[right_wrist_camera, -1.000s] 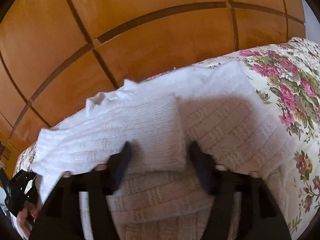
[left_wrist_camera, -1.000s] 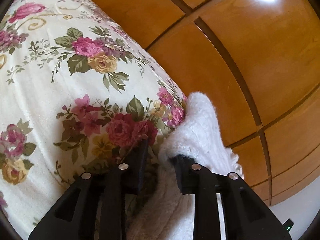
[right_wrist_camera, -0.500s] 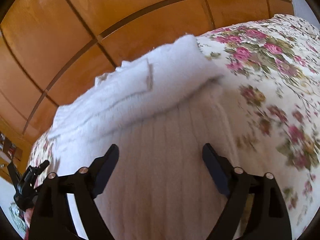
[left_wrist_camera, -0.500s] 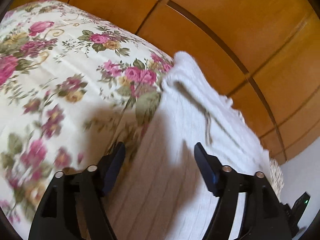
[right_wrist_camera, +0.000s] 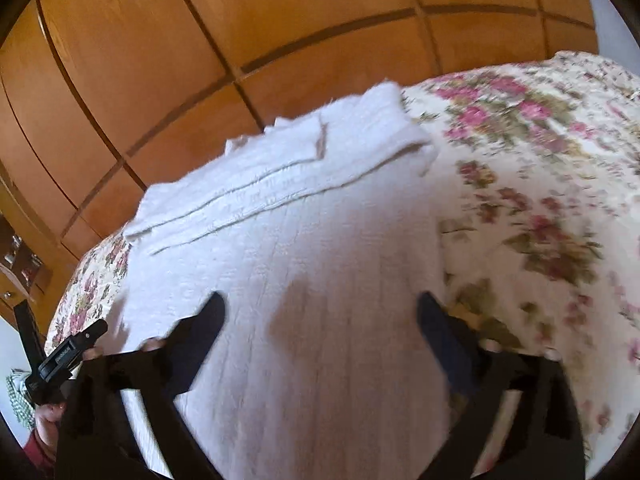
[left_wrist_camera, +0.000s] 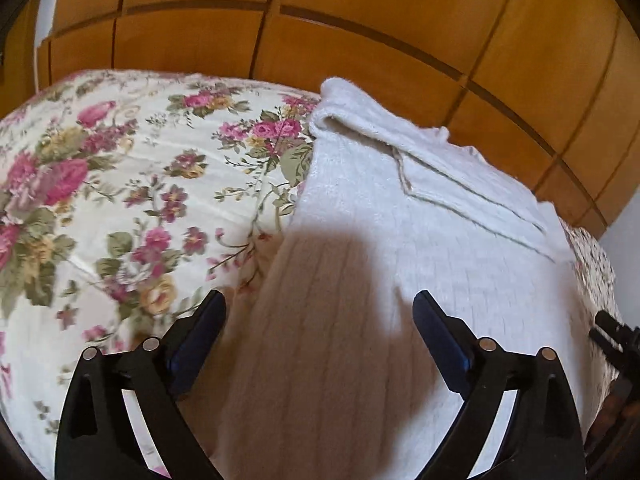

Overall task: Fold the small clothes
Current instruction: 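Grasp the sweater hem with the right gripper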

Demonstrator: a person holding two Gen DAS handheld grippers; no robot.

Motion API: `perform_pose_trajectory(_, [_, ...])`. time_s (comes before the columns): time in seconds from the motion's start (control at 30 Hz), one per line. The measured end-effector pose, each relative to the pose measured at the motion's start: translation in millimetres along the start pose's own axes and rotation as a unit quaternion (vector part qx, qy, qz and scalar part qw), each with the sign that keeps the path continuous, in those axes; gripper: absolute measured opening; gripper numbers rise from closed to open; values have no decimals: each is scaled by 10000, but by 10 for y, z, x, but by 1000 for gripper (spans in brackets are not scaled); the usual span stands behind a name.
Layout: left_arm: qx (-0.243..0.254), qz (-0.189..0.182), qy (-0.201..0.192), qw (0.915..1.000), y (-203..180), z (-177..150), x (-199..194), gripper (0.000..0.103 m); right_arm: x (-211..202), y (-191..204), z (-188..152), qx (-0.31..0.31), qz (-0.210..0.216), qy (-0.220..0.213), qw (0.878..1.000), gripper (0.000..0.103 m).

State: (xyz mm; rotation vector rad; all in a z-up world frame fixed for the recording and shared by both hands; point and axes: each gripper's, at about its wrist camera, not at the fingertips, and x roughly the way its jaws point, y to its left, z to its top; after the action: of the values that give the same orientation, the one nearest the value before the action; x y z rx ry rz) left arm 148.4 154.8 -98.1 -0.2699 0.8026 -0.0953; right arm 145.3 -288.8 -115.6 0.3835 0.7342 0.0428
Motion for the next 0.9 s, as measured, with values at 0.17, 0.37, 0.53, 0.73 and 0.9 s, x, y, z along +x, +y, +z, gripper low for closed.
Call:
perform_pose_trajectory(0.17, [62, 99, -1, 9999, 202, -99, -139, 93, -278, -269, -120, 59, -233, 25, 9997, 76])
perform_pose_trajectory(0.37, [154, -119, 162, 9997, 312, -194, -233, 78, -435, -679, -303, 534, -68, 284, 9981, 62])
perform_pose_trajectory(0.53, [220, -935, 390, 9946, 286, -250, -252, 69, -497, -744, -435, 480, 529, 373, 9967, 62])
perform_pose_trajectory(0.73, [393, -1739, 697, 9815, 171, -332, -243, 69, -433, -649, -573, 604, 1432, 692, 9854, 62])
perform_pose_trajectory(0.9, [414, -2080, 877, 9733, 136, -379, -251, 56, -430, -565, -652, 526, 1748, 860, 9794, 61])
